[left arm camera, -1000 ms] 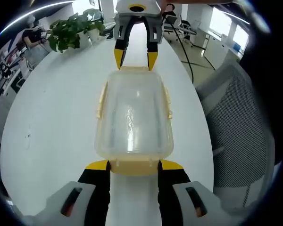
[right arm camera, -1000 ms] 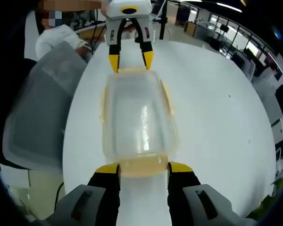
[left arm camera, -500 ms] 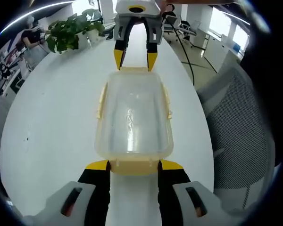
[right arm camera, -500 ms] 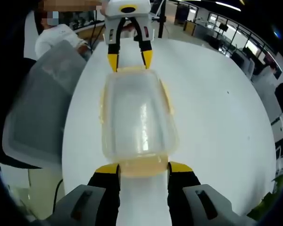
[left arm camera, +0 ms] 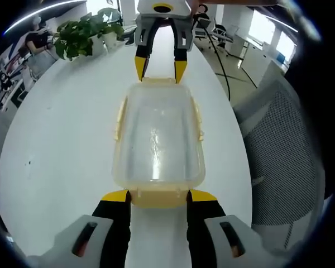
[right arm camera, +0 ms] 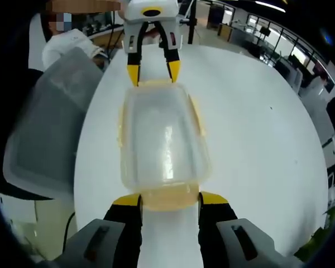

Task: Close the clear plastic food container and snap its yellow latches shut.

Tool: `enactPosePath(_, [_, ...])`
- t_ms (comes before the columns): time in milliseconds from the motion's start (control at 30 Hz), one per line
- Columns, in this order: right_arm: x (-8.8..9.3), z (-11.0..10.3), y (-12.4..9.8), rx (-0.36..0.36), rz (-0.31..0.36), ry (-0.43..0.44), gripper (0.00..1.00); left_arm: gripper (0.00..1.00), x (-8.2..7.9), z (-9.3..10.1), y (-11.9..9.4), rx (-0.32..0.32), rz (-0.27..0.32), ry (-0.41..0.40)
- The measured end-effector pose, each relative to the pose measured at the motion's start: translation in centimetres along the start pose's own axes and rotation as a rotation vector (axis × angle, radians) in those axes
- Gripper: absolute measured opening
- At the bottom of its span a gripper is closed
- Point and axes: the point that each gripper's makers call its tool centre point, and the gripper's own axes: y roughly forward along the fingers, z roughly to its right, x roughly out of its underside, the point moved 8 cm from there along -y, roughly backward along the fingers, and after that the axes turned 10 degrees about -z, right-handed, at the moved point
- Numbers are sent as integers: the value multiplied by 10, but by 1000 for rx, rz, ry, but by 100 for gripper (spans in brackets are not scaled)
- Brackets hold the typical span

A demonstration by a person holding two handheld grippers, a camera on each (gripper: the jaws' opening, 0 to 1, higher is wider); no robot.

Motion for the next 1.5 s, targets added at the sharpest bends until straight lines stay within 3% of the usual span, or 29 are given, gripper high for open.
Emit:
enactPosePath(1200, [2, -3, 6, -11, -2, -20, 39, 39, 0, 1, 5, -8, -11, 5])
enactPosePath(1300, [4, -4, 7, -9, -7, -33, 35, 39, 0, 1, 5, -10, -14, 8])
enactPosePath(1500, [3, -4, 9, -4, -13, -22, 40, 40, 1, 1, 6, -18, -21, -11])
